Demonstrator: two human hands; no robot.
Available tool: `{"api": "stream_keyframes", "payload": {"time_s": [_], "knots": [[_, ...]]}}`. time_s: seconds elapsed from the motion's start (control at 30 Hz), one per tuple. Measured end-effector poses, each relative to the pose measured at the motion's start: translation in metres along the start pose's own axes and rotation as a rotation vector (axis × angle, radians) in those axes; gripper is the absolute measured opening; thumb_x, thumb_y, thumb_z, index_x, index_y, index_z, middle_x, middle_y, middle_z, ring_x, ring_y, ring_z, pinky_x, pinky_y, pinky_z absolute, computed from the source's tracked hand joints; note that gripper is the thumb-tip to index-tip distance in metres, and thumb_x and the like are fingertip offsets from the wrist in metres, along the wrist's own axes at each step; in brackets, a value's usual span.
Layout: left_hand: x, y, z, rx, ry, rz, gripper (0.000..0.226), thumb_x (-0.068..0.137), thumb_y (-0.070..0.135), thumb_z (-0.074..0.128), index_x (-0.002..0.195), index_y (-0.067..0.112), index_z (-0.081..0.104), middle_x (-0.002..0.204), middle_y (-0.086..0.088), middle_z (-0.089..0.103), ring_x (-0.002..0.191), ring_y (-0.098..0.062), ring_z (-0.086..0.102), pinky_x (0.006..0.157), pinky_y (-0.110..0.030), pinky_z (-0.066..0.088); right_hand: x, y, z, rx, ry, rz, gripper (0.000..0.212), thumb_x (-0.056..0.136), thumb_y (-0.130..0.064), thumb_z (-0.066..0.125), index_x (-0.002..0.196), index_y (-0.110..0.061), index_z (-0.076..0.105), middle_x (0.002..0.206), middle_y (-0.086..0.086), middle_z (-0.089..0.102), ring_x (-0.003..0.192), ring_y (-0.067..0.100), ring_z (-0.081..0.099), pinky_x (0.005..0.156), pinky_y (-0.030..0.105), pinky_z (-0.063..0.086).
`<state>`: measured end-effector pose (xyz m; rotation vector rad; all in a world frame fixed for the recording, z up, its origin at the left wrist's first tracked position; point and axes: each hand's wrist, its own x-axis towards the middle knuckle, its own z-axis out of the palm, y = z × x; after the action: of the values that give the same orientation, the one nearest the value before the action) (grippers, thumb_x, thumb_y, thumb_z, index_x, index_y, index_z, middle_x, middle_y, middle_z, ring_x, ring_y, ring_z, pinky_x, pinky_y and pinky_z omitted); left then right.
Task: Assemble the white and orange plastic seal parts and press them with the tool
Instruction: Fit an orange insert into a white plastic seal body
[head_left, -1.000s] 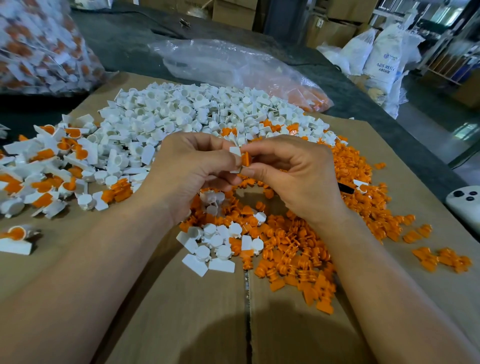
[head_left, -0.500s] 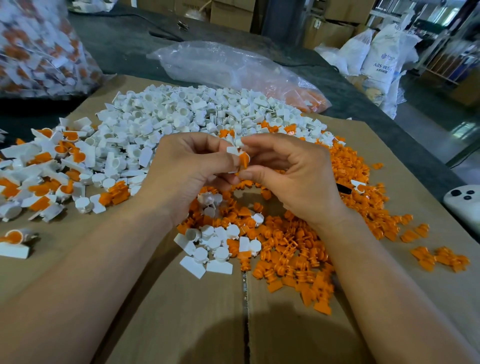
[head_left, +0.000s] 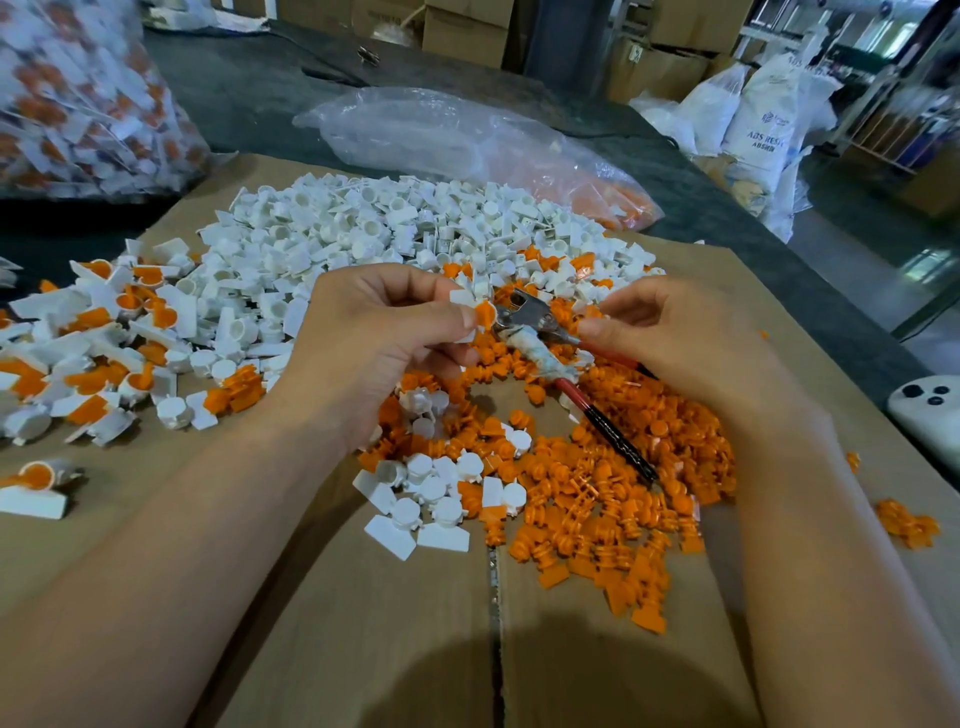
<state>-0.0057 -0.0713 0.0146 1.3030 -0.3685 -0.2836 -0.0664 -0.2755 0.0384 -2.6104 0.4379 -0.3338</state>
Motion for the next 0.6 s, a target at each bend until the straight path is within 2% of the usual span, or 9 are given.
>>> {"api": "stream_keyframes", "payload": {"time_s": [0.07,0.13,0.2,0.4,0.47,0.53,0.6], "knots": [[0.0,0.0,-0.001,-0.006,0.006,-0.004,0.026,0.073,-0.01,0.065,0.058,0.011,0.064,0.05,-0.002,0.063,0.043,-0.015,0.061,0.042,-0.018,0.048,0.0,0.001,-0.001,-0.16,-0.139,0.046,0.062,0.067,-0.061,0.061,0.112,-0.019,0.06,0.104,-0.003,0.06,0.095,0.013,0.056,0.081,0.03,0.047],[0.0,0.001,-0.001,-0.009,0.005,-0.008,0.023,0.073,-0.009,0.065,0.06,0.01,0.063,0.051,-0.002,0.063,0.044,-0.014,0.061,0.042,-0.017,0.047,-0.001,-0.003,0.002,-0.304,-0.247,0.046,0.094,0.052,-0.076,0.047,0.125,-0.018,0.051,0.124,0.001,0.053,0.111,0.018,0.05,0.083,0.031,0.042],[0.0,0.001,-0.001,-0.012,0.003,-0.008,0.024,0.073,-0.009,0.065,0.059,0.01,0.064,0.051,-0.003,0.063,0.044,-0.014,0.062,0.042,-0.017,0.047,-0.002,-0.006,0.007,-0.379,-0.316,0.036,0.112,0.039,-0.082,0.037,0.131,-0.018,0.044,0.131,0.003,0.048,0.117,0.021,0.047,0.086,0.033,0.041],[0.001,0.0,0.0,-0.016,0.001,-0.008,0.031,0.074,-0.009,0.065,0.053,0.015,0.065,0.051,-0.003,0.063,0.044,-0.015,0.062,0.041,-0.017,0.047,-0.001,-0.003,0.018,-0.488,-0.365,0.036,0.098,0.06,-0.074,0.057,0.135,-0.015,0.038,0.134,0.006,0.042,0.121,0.024,0.04,0.091,0.036,0.039],[0.001,0.0,0.0,-0.015,0.001,-0.003,0.03,0.074,-0.008,0.065,0.054,0.014,0.065,0.051,-0.003,0.063,0.044,-0.015,0.062,0.042,-0.017,0.047,0.0,-0.003,0.019,-0.468,-0.337,0.051,0.095,0.062,-0.07,0.062,0.134,-0.014,0.039,0.131,0.007,0.042,0.119,0.023,0.04,0.085,0.033,0.037],[0.0,0.0,0.0,-0.017,-0.001,-0.001,0.029,0.074,-0.008,0.065,0.055,0.013,0.065,0.051,-0.004,0.063,0.044,-0.015,0.062,0.041,-0.017,0.046,0.0,-0.004,0.021,-0.456,-0.3,0.06,0.084,0.063,-0.066,0.066,0.126,-0.015,0.046,0.116,0.004,0.045,0.106,0.02,0.043,0.075,0.029,0.035],[0.001,-0.001,-0.001,-0.02,0.001,0.0,0.028,0.074,-0.008,0.064,0.056,0.013,0.064,0.051,-0.004,0.063,0.045,-0.015,0.062,0.041,-0.017,0.046,0.0,-0.007,0.022,-0.455,-0.25,0.043,0.064,0.064,-0.06,0.069,0.106,-0.013,0.056,0.094,-0.001,0.047,0.084,0.014,0.044,0.061,0.029,0.032]]}}
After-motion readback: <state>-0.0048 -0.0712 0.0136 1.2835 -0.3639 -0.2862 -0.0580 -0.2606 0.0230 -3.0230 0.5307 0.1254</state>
